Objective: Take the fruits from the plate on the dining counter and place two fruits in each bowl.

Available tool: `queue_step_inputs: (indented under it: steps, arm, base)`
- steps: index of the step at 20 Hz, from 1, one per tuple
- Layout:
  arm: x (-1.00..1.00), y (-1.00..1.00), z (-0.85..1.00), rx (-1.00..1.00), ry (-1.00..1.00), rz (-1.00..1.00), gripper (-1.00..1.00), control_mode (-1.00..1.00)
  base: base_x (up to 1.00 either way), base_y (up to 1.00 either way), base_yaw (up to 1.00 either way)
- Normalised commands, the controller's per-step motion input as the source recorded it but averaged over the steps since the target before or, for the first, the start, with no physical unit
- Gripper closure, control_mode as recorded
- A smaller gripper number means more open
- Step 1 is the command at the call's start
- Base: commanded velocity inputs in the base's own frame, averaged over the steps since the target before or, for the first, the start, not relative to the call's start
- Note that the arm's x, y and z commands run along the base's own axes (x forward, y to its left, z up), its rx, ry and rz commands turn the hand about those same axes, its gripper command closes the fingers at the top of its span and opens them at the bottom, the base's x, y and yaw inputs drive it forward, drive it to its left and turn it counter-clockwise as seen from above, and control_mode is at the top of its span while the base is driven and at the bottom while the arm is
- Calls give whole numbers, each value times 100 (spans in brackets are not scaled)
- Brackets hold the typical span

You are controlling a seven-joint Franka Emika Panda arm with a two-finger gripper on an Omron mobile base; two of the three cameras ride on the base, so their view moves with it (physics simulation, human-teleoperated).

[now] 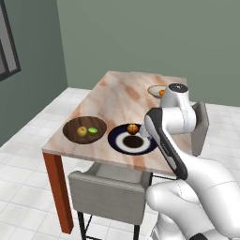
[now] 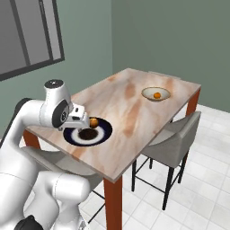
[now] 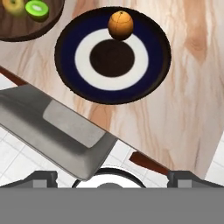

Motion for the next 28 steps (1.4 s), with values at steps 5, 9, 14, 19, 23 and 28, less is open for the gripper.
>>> queue_step_inputs:
  steps: [5, 9, 14, 19, 23, 28]
  arm:
    - [0, 0, 0, 0, 0, 0, -100, 100]
    - [61, 0, 0, 0, 5, 1, -100, -100]
    - [100, 0, 0, 0, 15, 8, -100, -100]
    - [100, 1, 0, 0, 11, 6, -100, -100]
    - [100, 10, -6, -5, 13, 0, -100, -100]
    - [73, 2, -28, -6, 9, 0, -100, -100]
  base:
    - [0, 0, 0]
    - [3, 0, 0]
    - [0, 0, 0]
    - [0, 0, 0]
    - [0, 0, 0]
    - [0, 0, 0]
